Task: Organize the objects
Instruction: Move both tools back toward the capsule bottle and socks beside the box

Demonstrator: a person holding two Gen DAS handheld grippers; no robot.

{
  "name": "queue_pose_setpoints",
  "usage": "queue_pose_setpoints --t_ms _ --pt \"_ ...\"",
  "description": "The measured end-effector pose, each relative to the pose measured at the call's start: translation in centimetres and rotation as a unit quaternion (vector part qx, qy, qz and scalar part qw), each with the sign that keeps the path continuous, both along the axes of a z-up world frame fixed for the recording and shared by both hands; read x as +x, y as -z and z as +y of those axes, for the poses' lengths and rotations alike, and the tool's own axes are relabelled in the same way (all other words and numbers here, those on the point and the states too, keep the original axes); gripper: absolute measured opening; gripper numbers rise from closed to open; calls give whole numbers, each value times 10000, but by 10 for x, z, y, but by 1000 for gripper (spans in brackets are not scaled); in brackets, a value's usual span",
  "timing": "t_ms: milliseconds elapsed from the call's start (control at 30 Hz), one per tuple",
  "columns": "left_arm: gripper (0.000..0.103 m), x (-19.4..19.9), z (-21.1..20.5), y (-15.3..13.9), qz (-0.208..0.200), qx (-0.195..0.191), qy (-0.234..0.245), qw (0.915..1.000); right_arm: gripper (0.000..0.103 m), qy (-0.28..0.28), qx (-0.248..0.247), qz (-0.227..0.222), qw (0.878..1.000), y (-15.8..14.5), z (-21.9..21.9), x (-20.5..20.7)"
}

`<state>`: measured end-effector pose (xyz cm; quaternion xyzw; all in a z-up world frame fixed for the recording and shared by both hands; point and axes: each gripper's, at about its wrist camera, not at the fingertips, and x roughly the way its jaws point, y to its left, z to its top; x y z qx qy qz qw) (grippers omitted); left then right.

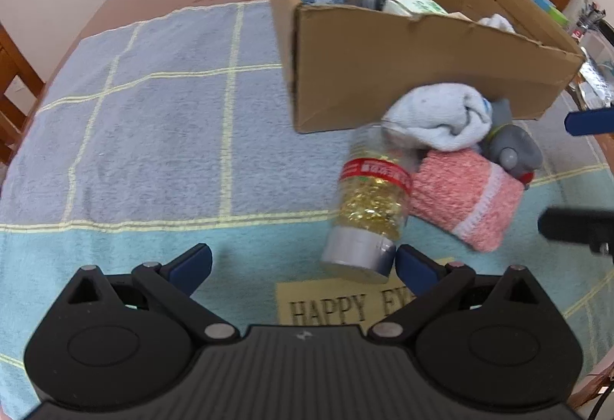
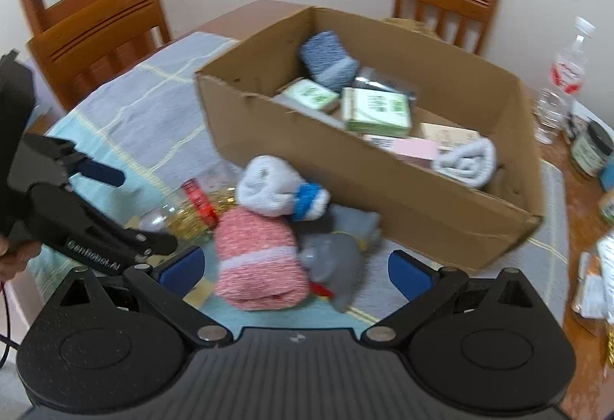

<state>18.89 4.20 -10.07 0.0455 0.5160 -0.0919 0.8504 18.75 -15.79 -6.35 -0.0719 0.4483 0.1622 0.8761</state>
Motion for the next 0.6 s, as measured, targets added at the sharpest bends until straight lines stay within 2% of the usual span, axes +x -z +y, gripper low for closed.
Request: queue_pose_setpoints --t_ms 300,600 --pt "101 4 28 0 -48 229 -292 9993 103 -620 -71 206 9978 9 29 6" --pt "101 -2 46 2 -17 21 -559 9984 103 -1153 -523 530 9905 36 64 25"
